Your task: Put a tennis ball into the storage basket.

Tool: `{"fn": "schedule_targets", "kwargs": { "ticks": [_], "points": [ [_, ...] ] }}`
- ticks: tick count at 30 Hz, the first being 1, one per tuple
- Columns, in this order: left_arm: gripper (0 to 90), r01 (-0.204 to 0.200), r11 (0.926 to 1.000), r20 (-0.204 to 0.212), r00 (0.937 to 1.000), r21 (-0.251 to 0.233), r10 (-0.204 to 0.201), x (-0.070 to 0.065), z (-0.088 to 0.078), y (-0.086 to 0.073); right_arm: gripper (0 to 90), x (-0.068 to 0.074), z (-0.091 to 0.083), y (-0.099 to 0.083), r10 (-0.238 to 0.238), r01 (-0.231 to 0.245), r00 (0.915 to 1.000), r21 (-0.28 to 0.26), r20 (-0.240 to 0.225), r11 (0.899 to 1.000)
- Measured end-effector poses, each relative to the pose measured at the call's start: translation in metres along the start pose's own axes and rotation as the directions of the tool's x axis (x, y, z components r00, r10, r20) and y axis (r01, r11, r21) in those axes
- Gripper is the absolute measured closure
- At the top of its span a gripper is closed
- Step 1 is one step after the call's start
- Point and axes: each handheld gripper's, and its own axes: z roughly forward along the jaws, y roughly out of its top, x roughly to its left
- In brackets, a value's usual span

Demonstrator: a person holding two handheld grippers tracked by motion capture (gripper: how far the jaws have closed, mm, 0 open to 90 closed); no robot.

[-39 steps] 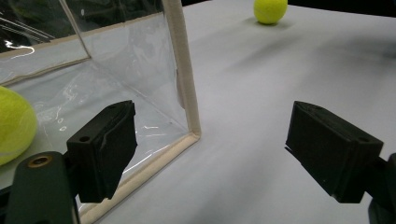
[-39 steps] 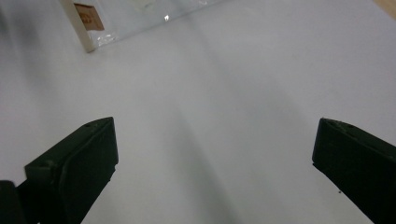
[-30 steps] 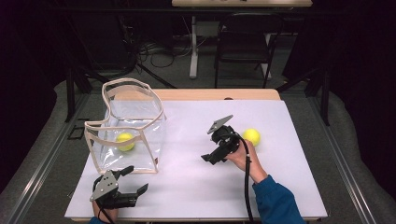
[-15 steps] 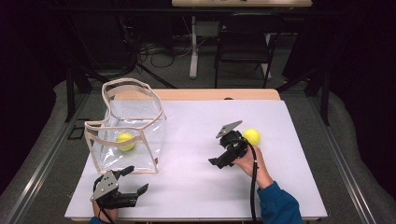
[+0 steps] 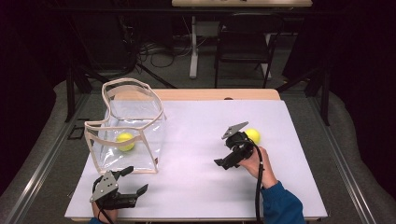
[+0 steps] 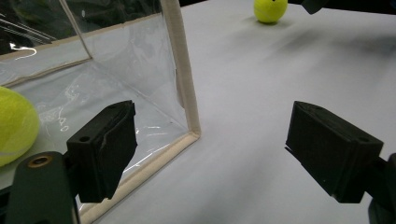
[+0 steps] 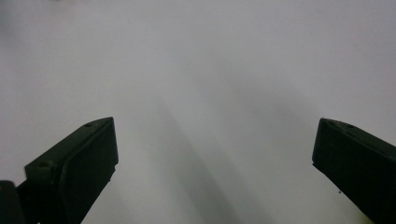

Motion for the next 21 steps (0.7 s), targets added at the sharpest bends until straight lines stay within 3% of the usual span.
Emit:
{"fn": "schedule_targets", "kwargs": {
  "ticks": [11, 21],
  "points": [
    [15.9, -0.002, 1.0000, -0.001, 1.0000, 0.001, 0.002, 0.000, 0.001, 0.000, 0.0, -0.019, -0.019, -0.005, 0.046, -0.044, 0.9975, -0.039, 0.054, 0.998],
    [15.9, -0.004, 1.0000, -0.004, 1.0000, 0.003, 0.004, 0.000, 0.001, 0.000, 0.0, -0.045, -0.043, -0.019, 0.124, -0.114, 0.9856, -0.092, 0.115, 0.989]
  ]
}}
